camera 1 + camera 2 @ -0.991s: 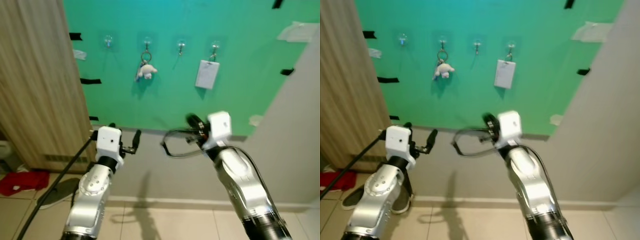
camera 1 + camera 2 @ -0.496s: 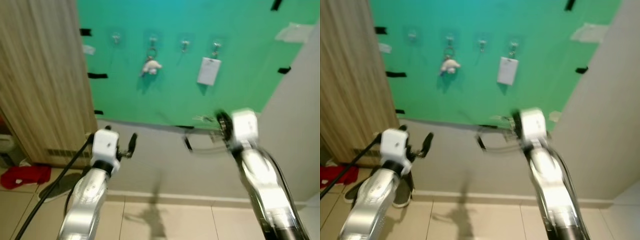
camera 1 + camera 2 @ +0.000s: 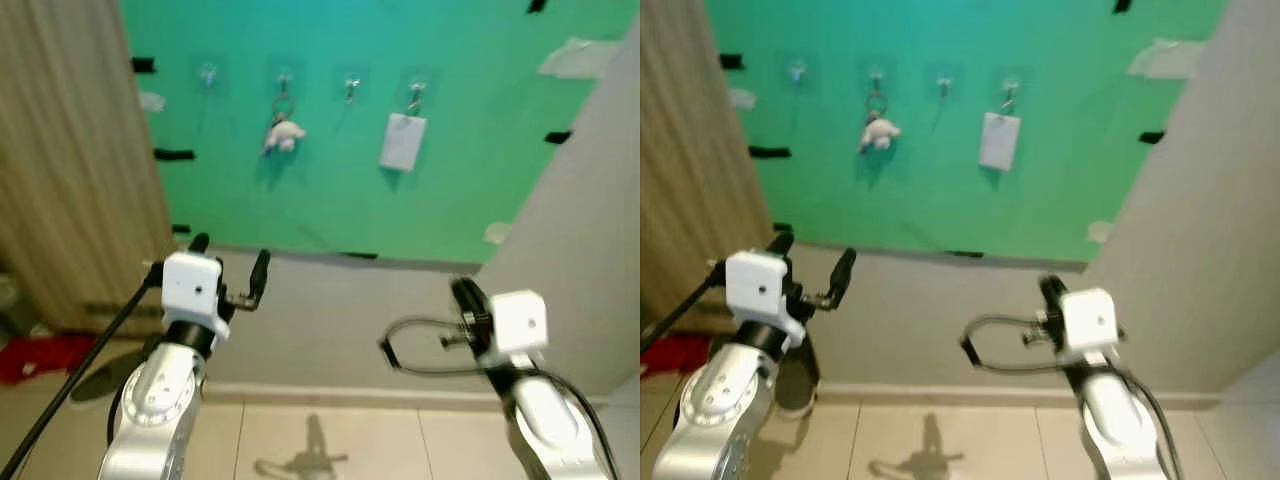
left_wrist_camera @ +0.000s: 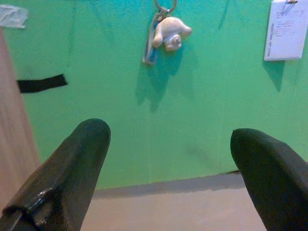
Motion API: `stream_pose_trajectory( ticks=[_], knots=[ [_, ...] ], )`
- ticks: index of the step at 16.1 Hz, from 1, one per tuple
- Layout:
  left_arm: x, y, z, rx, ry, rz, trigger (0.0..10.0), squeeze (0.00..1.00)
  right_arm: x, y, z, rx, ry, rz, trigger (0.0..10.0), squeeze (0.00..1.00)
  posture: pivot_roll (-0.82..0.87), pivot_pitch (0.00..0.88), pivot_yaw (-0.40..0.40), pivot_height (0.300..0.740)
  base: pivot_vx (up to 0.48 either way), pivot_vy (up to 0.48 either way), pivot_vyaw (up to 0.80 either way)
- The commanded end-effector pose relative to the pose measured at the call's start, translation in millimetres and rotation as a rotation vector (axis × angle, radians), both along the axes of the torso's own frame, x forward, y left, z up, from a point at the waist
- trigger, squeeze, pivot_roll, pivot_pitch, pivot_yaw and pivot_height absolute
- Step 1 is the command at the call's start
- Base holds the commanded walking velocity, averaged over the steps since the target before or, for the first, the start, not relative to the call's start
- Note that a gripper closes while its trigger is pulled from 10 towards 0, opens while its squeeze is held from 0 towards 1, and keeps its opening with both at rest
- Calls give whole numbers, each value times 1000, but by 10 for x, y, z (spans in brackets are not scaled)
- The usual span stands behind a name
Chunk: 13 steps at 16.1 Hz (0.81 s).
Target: Hang keys on a hook
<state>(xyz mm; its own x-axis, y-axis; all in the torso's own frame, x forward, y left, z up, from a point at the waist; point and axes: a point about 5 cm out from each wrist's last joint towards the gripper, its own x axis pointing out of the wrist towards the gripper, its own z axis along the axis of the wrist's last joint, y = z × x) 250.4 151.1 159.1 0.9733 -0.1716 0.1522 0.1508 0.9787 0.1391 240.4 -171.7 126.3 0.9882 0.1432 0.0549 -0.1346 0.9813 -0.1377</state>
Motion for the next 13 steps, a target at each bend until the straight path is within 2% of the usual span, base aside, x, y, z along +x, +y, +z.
stream_pose_trajectory(
  ticks=[1, 4, 7, 8, 9, 10, 12, 13],
  knots=[
    [14, -21, -29, 19, 23, -1, 10000, 0, 42, 23, 83, 31, -18, 13, 0, 0, 9, 0, -73, 732, 480, 0, 0],
    [78, 13, 65, 31, -26, 34, 10000, 0, 134, 111, 138, 63, -33, 63, 0, 0, 11, 0, -74, 732, 480, 0, 0],
    [54, -16, 325, 72, -185, 77, 10000, 0, 220, 221, 267, 119, -67, 138, 0, 0, 13, 0, -76, 732, 466, 0, 0],
    [48, -30, 468, 92, -258, 76, 10000, 0, 240, 262, 334, 134, -83, 166, 0, 0, 14, 0, -77, 732, 461, 0, 0],
    [48, -73, 562, 117, -309, 37, 10000, 0, 234, 319, 380, 108, -109, 197, 0, 0, 23, 0, -77, 732, 458, 0, 0],
    [47, -101, 629, 141, -347, 29, 10000, 0, 198, 408, 390, 117, -110, 244, 0, 0, 25, 0, -78, 732, 454, 0, 0],
    [48, -72, 732, 134, -399, 71, 10000, 0, 203, 463, 417, 176, -90, 283, 0, 0, 26, 0, -79, 732, 439, 0, 0],
    [41, -36, 814, 135, -440, 107, 10000, 0, 206, 532, 482, 220, -74, 362, 0, 0, 26, 0, -79, 732, 435, 0, 0]
  ],
)
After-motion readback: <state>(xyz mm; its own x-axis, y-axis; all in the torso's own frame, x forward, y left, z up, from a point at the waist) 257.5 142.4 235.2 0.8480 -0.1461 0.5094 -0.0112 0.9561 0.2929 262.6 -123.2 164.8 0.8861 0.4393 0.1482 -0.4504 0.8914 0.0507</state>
